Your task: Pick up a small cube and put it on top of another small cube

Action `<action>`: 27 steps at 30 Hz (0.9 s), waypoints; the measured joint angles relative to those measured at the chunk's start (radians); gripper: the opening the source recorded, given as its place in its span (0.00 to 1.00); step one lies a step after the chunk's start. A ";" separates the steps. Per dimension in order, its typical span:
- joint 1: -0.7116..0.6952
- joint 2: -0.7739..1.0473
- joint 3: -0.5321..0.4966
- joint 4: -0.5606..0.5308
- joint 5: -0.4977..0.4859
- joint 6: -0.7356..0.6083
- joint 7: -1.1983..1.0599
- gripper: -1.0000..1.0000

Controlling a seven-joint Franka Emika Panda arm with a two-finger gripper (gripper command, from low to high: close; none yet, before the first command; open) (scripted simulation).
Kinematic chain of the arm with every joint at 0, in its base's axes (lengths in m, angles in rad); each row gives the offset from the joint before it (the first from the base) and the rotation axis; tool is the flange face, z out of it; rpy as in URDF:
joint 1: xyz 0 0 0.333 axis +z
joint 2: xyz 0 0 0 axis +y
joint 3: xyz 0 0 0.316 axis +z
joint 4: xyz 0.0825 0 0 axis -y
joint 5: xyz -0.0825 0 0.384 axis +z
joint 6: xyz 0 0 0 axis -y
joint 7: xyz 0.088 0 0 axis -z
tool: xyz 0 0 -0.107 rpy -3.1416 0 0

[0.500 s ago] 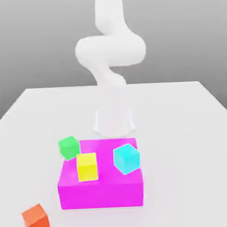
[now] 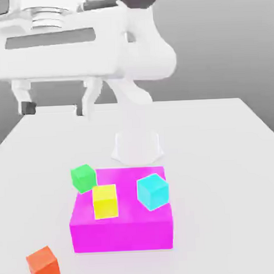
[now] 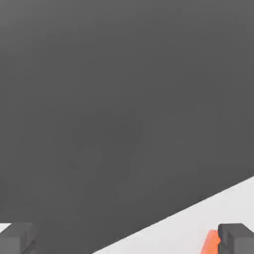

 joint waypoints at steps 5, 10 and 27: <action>-0.055 0.182 -0.028 -0.009 0.020 0.061 0.061 0.50; -0.086 0.364 -0.048 -0.019 0.057 0.122 0.110 0.50; -0.134 0.589 -0.033 -0.001 0.112 0.245 0.118 0.00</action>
